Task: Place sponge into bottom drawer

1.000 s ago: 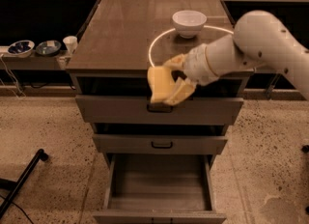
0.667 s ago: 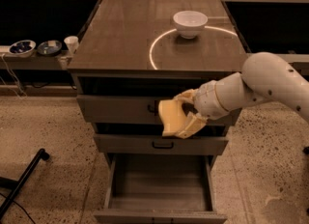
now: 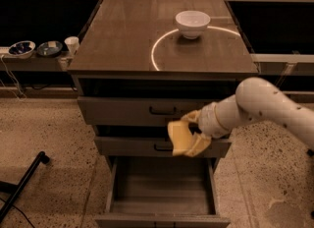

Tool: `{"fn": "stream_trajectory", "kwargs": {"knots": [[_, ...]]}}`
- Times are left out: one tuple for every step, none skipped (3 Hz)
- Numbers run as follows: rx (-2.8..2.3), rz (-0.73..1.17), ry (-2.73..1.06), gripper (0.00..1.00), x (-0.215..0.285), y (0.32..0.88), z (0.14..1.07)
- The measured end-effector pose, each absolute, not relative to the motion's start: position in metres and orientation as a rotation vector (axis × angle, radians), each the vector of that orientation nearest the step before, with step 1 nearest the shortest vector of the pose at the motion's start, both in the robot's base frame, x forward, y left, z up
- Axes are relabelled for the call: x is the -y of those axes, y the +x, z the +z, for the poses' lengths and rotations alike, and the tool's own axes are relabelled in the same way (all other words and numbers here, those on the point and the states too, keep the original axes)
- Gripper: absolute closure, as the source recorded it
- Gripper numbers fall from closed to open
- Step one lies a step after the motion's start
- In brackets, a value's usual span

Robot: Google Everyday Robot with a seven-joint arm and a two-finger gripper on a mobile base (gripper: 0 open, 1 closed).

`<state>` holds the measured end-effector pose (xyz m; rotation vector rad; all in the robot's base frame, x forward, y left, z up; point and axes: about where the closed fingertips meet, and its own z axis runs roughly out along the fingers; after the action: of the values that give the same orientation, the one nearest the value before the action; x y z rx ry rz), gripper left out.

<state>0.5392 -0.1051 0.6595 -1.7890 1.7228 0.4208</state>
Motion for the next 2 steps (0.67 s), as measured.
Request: {"fn": "stream_trajectory", "kwargs": {"knots": [[-1.834,0.353,-1.919,1.0,0.152,0.516,0.545],[-1.837,0.328,-1.902,1.0,0.181,0.51,0.496]]}}
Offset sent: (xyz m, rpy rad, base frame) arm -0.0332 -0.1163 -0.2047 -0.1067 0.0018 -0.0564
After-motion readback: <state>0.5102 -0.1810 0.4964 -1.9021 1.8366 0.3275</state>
